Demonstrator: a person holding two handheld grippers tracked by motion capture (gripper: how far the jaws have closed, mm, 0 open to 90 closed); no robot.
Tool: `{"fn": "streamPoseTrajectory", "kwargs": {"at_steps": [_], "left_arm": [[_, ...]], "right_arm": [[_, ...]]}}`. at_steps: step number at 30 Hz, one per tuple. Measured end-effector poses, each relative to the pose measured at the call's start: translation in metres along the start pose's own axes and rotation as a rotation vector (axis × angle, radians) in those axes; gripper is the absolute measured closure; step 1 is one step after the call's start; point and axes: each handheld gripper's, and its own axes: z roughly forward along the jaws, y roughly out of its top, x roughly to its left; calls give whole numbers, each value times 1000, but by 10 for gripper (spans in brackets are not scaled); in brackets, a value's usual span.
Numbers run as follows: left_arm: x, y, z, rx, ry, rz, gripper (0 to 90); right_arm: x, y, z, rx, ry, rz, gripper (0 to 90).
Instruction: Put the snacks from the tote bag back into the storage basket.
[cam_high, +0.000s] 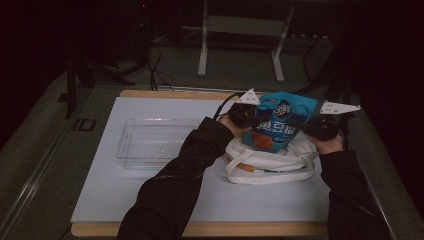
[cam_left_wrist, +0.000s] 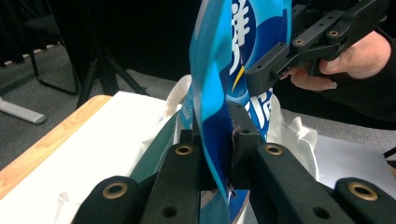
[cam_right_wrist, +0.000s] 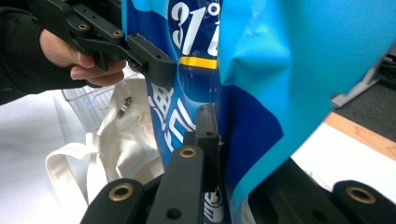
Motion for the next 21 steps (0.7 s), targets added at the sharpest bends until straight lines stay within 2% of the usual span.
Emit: {"fn": "streamPoseTrajectory", "kwargs": {"at_steps": [15,21], "left_arm": [[-4,25,-14,-2,-34,26,865],[-6,36,-21,-6,-33,35,868]], "right_arm": [[6,23,-15,-7,19,-22,878],[9,34,-20,-16,19,-31,881]]}}
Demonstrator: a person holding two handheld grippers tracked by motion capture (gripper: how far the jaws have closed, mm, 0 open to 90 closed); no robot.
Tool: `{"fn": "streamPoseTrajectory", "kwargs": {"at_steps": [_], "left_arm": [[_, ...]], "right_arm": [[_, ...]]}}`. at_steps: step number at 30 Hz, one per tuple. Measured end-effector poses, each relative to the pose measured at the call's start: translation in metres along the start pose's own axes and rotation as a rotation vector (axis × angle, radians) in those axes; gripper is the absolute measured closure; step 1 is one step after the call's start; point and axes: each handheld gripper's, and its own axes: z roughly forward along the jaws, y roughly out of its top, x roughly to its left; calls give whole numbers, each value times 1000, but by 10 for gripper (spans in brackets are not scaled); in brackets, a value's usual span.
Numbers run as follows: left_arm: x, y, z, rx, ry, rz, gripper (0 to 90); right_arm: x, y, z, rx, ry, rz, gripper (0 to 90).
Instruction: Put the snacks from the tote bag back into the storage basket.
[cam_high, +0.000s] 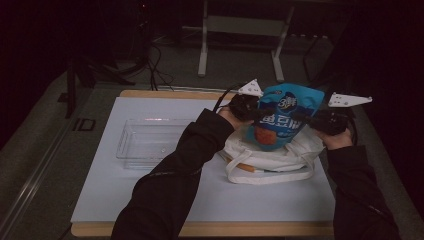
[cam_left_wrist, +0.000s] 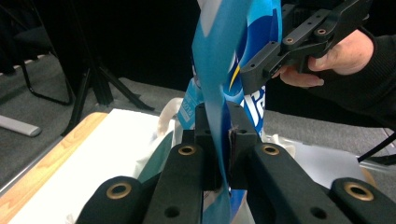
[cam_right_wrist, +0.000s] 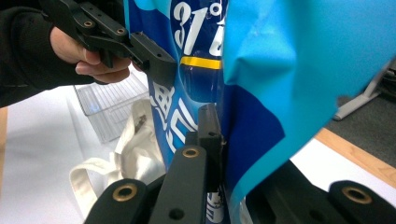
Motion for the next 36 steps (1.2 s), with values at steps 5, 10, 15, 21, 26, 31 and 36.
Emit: {"fn": "streamPoseTrajectory", "kwargs": {"at_steps": [5,10,15,21,26,31,36], "left_arm": [[0,8,-7,2,-6,7,872],[-1,15,-15,2,-6,19,873],[0,21,-25,2,-4,28,876],[1,25,-39,-2,8,23,878],[3,26,-51,-3,14,22,880],[5,26,-64,-4,19,18,880],[7,25,-79,5,30,19,881]], "right_arm": [[4,11,-3,-2,0,-14,882],[7,18,-3,-8,5,-24,885],[10,27,-2,-15,15,-33,885],[14,39,4,-19,27,-46,886],[19,50,12,-18,41,-58,886],[23,57,19,-14,56,-64,887],[28,65,32,-17,81,-71,887]]}}
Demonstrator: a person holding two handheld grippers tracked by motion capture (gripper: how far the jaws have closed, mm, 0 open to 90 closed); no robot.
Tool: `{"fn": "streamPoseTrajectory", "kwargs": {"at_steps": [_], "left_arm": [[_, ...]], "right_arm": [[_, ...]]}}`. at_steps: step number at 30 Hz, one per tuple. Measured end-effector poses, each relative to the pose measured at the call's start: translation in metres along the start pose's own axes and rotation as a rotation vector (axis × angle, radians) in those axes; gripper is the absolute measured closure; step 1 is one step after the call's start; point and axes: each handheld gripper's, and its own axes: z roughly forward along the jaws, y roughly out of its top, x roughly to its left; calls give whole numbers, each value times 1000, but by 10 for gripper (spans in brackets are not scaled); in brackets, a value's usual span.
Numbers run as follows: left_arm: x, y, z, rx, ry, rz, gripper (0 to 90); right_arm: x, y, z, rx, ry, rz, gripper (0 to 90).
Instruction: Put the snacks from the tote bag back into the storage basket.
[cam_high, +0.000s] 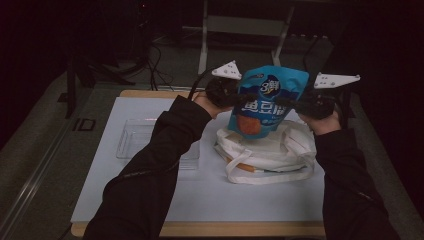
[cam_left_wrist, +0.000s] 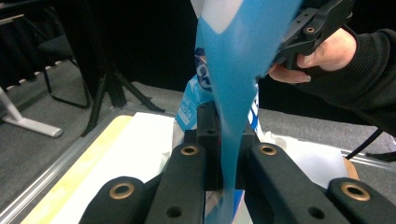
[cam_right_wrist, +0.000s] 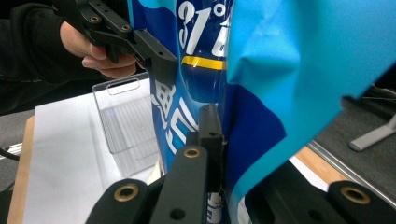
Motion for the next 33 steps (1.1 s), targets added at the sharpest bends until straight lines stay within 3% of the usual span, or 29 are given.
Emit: {"fn": "streamPoseTrajectory", "kwargs": {"at_steps": [33], "left_arm": [[18,-29,-96,13,48,-4,888]], "right_arm": [[29,42,83,16,119,-51,887]]}}
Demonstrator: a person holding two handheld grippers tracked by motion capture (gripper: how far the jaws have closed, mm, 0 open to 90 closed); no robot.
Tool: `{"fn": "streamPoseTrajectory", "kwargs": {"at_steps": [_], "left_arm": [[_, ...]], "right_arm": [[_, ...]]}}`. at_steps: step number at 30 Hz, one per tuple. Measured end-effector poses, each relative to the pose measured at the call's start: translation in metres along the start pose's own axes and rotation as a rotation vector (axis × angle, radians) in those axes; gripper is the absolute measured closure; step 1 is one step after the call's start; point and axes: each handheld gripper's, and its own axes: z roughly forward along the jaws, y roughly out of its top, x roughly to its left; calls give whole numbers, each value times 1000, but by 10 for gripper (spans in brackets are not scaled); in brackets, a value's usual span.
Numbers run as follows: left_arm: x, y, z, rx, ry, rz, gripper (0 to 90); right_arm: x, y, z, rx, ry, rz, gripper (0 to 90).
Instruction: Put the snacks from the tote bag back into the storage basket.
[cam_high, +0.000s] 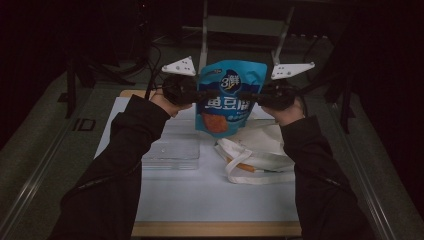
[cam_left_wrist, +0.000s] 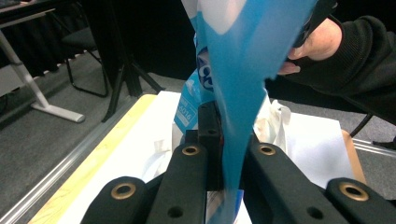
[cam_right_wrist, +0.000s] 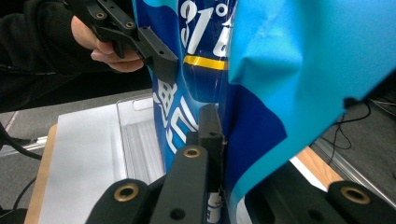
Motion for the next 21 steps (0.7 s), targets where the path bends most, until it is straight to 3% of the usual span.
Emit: {"fn": "streamPoseTrajectory", "kwargs": {"at_steps": [16,21], "left_arm": [[10,-23,-50,10,20,1,890],[15,-34,-64,10,27,-17,891]], "right_arm": [[13,18,51,9,64,-20,887],[16,22,68,17,80,-25,887]]}}
